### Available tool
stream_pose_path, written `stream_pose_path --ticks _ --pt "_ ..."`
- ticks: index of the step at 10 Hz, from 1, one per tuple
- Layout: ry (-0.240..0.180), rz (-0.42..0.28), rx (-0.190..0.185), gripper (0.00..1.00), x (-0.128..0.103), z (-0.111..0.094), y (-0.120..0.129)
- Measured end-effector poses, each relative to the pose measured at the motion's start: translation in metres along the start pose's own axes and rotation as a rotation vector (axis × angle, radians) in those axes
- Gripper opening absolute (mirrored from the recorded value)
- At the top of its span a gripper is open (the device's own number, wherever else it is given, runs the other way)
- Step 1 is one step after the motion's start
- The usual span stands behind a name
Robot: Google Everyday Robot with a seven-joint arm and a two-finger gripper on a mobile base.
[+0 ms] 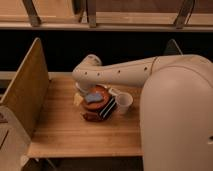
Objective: Place the pepper in the ceramic cup
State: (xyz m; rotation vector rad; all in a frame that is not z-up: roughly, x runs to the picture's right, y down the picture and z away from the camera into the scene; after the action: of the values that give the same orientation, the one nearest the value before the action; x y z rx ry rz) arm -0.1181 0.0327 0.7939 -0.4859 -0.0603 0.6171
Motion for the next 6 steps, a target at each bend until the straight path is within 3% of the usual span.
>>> stream_pose_path --ticks 1,3,6 --pt "-0.007 -0.012 -0.005 0.80 -0.009 0.004 0.001" --pt "-0.013 -0.049 -0.055 0.80 -0.038 0.026 0.023" --pt "0.019 -0.020 -0.058 0.80 -0.020 0.029 0.035"
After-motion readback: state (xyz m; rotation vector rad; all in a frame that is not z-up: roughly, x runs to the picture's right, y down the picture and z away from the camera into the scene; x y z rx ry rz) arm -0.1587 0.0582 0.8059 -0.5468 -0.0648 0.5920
